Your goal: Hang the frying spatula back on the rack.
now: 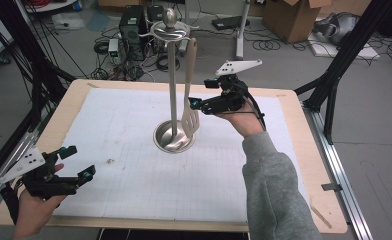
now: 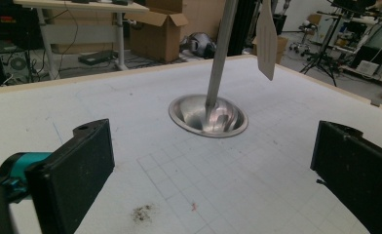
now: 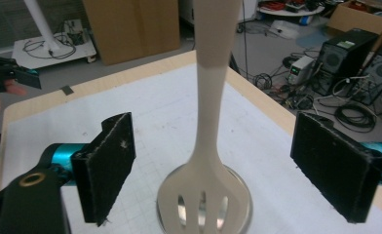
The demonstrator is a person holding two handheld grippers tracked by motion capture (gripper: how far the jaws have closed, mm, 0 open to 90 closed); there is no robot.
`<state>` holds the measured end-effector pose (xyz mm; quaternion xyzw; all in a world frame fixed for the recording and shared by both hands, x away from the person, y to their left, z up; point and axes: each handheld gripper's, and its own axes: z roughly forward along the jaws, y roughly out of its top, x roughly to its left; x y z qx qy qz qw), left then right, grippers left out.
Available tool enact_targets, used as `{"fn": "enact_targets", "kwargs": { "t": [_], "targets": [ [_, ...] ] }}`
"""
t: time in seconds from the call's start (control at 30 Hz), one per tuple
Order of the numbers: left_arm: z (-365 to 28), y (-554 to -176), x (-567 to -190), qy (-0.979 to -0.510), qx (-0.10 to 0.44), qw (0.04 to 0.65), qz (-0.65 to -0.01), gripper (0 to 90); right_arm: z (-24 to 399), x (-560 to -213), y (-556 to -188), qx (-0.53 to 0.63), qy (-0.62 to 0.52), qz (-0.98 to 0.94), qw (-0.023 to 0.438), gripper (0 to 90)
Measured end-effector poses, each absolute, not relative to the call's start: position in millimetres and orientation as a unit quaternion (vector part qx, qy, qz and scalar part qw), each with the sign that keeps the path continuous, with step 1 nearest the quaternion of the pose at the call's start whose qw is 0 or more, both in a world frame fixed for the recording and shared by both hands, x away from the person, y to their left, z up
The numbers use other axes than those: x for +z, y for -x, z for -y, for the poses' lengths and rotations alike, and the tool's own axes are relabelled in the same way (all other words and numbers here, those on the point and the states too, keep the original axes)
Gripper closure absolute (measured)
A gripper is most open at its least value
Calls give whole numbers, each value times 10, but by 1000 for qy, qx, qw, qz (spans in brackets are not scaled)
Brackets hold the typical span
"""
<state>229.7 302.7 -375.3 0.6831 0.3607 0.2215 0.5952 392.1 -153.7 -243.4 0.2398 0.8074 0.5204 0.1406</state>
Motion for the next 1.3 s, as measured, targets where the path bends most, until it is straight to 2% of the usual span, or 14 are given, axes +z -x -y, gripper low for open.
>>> {"fn": "enact_targets", "kwargs": {
  "t": [1.3],
  "targets": [
    [-2905,-2418,-3806,-688,221,590,-360,25,2173,-2795,-3409,566,-270,-759,176,148]
  ]
}}
